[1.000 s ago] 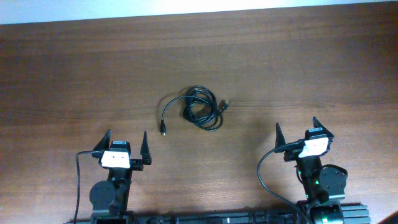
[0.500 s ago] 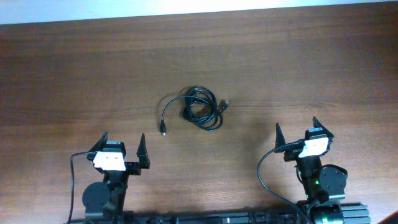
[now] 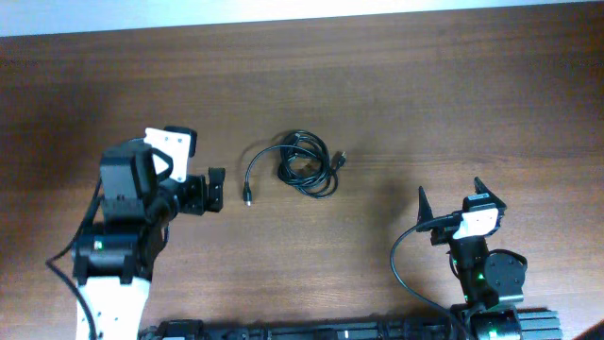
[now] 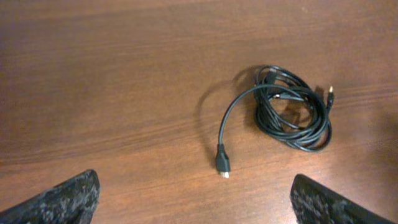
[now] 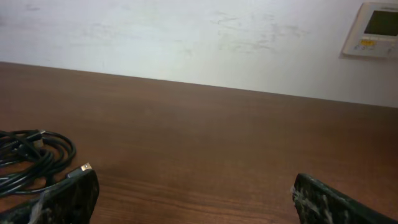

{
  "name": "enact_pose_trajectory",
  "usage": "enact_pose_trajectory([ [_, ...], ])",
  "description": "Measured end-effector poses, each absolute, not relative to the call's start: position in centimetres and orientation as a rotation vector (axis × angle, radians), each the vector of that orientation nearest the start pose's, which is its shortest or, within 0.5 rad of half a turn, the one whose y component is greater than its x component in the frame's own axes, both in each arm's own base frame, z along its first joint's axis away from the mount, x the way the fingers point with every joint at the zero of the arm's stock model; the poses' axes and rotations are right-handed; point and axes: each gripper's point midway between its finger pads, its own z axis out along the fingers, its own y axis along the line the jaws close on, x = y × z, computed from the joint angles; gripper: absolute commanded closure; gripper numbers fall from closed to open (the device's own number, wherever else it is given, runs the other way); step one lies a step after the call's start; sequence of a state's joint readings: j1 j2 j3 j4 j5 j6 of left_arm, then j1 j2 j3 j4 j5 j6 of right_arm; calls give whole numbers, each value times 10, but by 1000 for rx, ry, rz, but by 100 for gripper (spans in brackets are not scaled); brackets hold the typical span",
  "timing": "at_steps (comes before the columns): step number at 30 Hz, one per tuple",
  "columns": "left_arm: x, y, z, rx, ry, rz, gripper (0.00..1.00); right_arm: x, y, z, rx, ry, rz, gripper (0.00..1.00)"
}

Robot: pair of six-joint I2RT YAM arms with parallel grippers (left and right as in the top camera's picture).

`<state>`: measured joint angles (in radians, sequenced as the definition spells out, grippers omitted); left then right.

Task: Untangle cables
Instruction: 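Reach the left gripper forward and grasp the coiled black cable bundle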

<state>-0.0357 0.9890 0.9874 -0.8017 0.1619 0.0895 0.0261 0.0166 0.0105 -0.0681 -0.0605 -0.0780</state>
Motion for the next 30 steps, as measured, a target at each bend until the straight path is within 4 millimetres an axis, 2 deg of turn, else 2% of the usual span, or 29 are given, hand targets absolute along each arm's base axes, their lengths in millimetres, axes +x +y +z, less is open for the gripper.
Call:
enact_pose_trajectory([
  [1,294,-43,216,237,2407,-204,1,246,17,158,-131,1640,10,2],
  [4,297,-52,213,262,2516,-266,1,246,17,158,-132,1640,10,2],
  [7,308,-77,216,362,2615,-317,1,246,17,158,-132,1640,10,1],
  [8,316,-92,207,429,2652,-335,1,246,17,158,-131,1640,10,1],
  [11,320,-118,176,538,2741,-361,1,246,17,158,-132,1640,10,2],
  [13,319,-127,162,577,2780,-368,1,246,17,158,-132,1640,10,1],
  [14,318,-130,155,593,2803,-370,1,246,17,158,-132,1640,10,2],
  [16,315,-132,151,598,2823,-384,1,246,17,158,-131,1640,11,1],
  [21,314,-153,159,614,2775,-563,1,246,17,158,-131,1640,10,2],
  [26,329,-158,162,444,2766,-550,1,246,17,158,-131,1640,10,1],
  [30,334,-156,134,378,2858,-525,1,246,17,158,-131,1640,10,2],
])
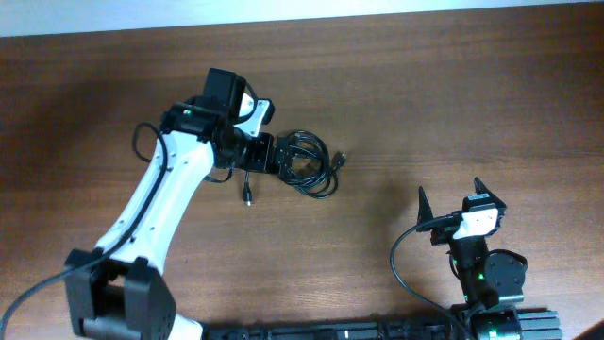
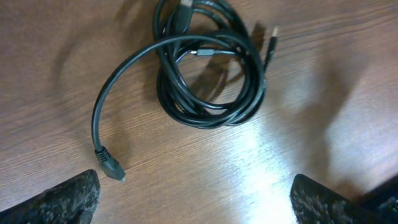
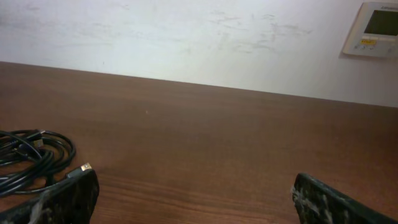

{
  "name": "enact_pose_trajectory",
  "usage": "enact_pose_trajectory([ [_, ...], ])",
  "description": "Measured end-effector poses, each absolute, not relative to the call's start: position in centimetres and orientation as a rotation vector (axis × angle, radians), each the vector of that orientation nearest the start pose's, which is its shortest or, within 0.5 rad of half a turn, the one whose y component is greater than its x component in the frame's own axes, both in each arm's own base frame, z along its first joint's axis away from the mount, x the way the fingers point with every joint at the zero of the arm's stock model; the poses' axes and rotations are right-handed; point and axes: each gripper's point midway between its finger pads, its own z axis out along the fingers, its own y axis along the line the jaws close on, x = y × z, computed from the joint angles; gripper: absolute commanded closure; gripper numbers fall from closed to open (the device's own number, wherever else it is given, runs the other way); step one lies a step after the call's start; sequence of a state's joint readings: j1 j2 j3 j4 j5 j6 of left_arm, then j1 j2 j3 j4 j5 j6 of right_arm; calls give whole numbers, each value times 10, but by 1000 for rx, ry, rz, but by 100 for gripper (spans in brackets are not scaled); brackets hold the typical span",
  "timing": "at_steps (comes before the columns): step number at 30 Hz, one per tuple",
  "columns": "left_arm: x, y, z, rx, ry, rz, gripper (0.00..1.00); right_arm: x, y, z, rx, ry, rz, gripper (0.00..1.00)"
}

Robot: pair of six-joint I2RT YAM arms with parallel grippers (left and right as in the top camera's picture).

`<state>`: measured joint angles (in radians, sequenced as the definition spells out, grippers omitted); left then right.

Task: Untangle cables
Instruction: 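Reach the left gripper forward and grasp the coiled black cable bundle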

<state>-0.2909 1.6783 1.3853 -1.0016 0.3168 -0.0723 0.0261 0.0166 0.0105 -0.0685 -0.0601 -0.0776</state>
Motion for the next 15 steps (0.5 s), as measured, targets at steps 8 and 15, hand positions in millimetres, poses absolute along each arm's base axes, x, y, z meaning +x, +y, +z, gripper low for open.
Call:
enact_pose_trajectory([
  [8,345,-165,53,379,3022,-385,1,246,17,158,-132,1640,10,2],
  [15,367,-190,35,252,2900,-44,1,246,17,158,-131,1640,11,1],
])
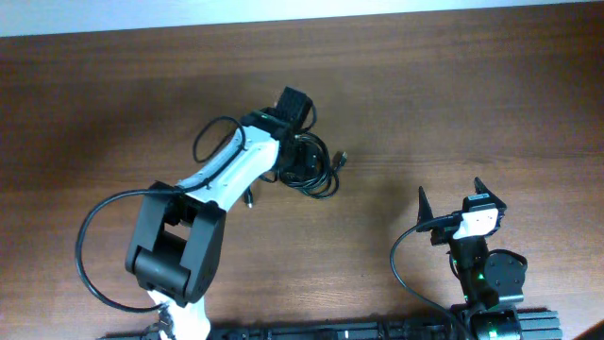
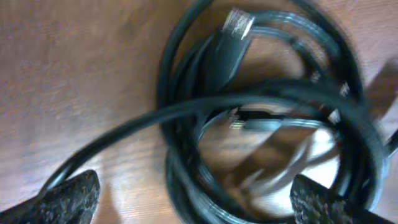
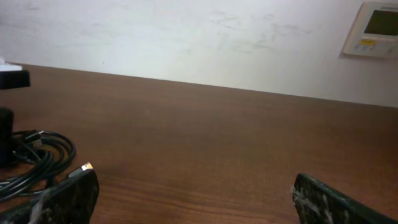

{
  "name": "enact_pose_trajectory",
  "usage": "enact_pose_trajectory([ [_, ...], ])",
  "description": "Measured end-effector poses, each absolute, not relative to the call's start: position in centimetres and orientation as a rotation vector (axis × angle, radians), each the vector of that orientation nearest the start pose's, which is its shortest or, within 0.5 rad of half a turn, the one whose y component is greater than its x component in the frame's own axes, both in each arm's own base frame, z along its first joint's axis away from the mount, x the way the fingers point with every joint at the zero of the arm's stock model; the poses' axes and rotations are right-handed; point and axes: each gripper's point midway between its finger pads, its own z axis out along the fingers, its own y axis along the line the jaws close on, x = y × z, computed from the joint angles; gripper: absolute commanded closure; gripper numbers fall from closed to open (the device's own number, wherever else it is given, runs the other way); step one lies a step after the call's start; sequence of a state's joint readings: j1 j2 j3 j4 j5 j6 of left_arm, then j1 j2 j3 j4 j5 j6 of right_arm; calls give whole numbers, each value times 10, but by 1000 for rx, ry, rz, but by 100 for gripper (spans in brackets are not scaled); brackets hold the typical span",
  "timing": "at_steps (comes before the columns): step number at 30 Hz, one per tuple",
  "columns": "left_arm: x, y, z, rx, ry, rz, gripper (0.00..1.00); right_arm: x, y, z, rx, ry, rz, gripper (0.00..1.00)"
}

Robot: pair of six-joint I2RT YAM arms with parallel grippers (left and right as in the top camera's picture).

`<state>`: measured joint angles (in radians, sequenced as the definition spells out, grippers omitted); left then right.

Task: Untangle cables
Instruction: 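Reach the left gripper forward and grasp the coiled black cable bundle, then lift the cable bundle with the left gripper toward the right gripper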

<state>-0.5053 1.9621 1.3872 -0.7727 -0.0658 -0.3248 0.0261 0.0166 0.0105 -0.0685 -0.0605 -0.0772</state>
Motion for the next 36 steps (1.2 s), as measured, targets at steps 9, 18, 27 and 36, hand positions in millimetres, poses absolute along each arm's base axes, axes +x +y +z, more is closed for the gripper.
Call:
enact_pose_trajectory([
  [9,366,-193,4,156,2927,64,13,246,17,158,-132,1640,10,2],
  [18,367,-192,4,148,2927,81,100,246,17,158,-131,1640,11,2],
  [27,354,-159,272,81,2281,-27,100,246,17,158,-131,1641,10,2],
  [36,350,-156,265,227,2301,55,100,246,17,158,-132,1641,10,1],
])
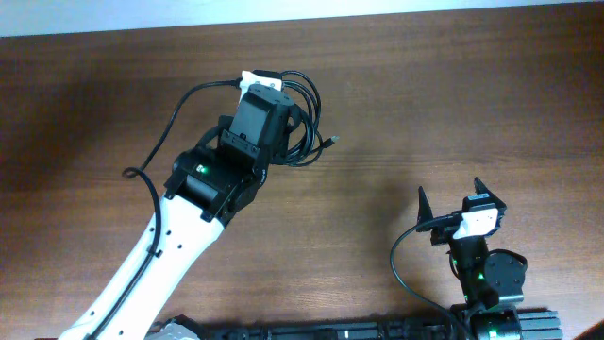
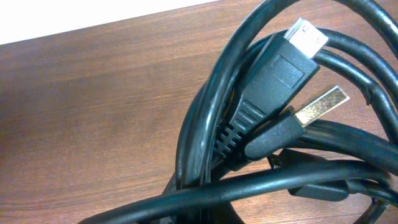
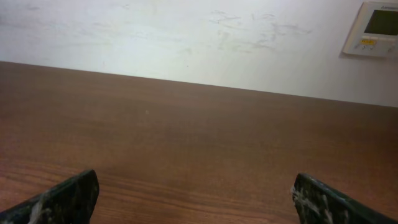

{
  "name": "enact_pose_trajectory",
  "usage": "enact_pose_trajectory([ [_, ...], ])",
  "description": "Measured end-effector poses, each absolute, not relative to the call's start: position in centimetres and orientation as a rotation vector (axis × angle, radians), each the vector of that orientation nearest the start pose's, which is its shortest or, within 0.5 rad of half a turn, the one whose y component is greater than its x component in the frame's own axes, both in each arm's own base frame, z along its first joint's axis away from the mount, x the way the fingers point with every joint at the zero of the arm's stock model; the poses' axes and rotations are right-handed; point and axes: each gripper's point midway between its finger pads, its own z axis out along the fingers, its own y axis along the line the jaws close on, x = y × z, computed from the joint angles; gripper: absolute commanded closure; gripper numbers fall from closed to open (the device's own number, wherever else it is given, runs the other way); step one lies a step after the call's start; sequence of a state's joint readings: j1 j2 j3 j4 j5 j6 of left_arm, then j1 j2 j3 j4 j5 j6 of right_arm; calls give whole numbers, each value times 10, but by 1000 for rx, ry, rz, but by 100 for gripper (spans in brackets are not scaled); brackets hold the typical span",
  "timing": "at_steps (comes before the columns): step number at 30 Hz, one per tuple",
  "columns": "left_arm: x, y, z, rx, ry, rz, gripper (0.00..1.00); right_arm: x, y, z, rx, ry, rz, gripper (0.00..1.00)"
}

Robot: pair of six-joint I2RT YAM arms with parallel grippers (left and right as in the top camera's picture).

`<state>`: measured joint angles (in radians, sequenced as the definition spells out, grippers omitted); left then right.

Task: Untangle cables
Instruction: 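Lift the cable bundle with the left gripper toward the right gripper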

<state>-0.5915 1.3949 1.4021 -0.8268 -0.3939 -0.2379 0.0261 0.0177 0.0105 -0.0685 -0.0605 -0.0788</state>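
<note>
A black cable bundle (image 1: 307,127) hangs looped from my left gripper (image 1: 281,115), which is shut on it above the far middle of the table. One small plug end (image 1: 332,140) sticks out to the right. The left wrist view is filled by the coils (image 2: 205,137), a black flat plug (image 2: 267,81) and a USB plug (image 2: 318,104); the fingers are hidden behind them. My right gripper (image 3: 196,205) stands open at the near right, its fingertips (image 3: 68,196) wide apart with nothing between them.
The brown wooden table (image 1: 453,104) runs to a white wall (image 3: 186,37) at the far side. A wall control panel (image 3: 376,28) shows at the upper right. The left arm's own thin cable (image 1: 179,113) arcs beside the arm.
My left gripper was open low over the coil on the table. Now it is shut on the bundle and raised, farther back. The cable is gone from the right wrist view.
My left gripper was open at the left, away from the coil lying mid-table. Then it stood at the coil's left edge, then right over it. Now it holds the bundle off the table. The right arm has stayed still and open.
</note>
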Motion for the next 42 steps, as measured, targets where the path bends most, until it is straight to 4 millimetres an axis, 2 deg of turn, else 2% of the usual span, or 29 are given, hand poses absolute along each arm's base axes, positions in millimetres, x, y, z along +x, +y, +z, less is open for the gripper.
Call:
enact_pose_trajectory([
  [5,348,-162,263,256,2313,13,100,246,18,158,-137,1639,16,2],
  [8,335,-191,257,395,2349,-175,100,245,29,175,-183,1567,63,1],
  [10,322,-211,260,562,2332,-298,100,244,36,184,-215,1524,90,2],
  [13,302,-227,286,769,2198,-421,100,240,48,196,-270,1468,145,2],
  [15,287,-229,313,864,2069,-459,100,236,60,199,-275,1466,260,2],
  [17,285,-231,320,895,2026,-463,100,229,69,216,-275,1446,356,2],
  [18,285,-232,321,906,2017,-462,100,221,74,237,-276,1427,404,2],
  [21,290,-238,334,906,1948,-475,100,199,79,257,-257,1539,484,2],
  [23,292,-245,345,912,1889,-509,100,169,83,287,-262,1604,522,2],
  [24,291,-249,350,920,1863,-533,100,163,85,303,-280,1579,525,2],
  [28,281,-265,365,1001,1751,-630,100,141,112,323,-444,1687,673,2],
  [30,268,-276,372,1084,1667,-702,100,141,131,334,-566,1694,804,2],
  [33,259,-281,375,1132,1628,-755,100,145,143,339,-651,1670,896,2],
  [34,256,-283,376,1141,1620,-770,100,143,146,345,-686,1631,912,3],
  [36,249,-286,378,1172,1591,-812,100,133,154,366,-786,1505,926,20],
  [37,246,-288,380,1187,1571,-830,100,128,156,372,-823,1462,934,25],
  [42,232,-294,388,1238,1499,-914,100,119,160,379,-883,1408,958,32],
])
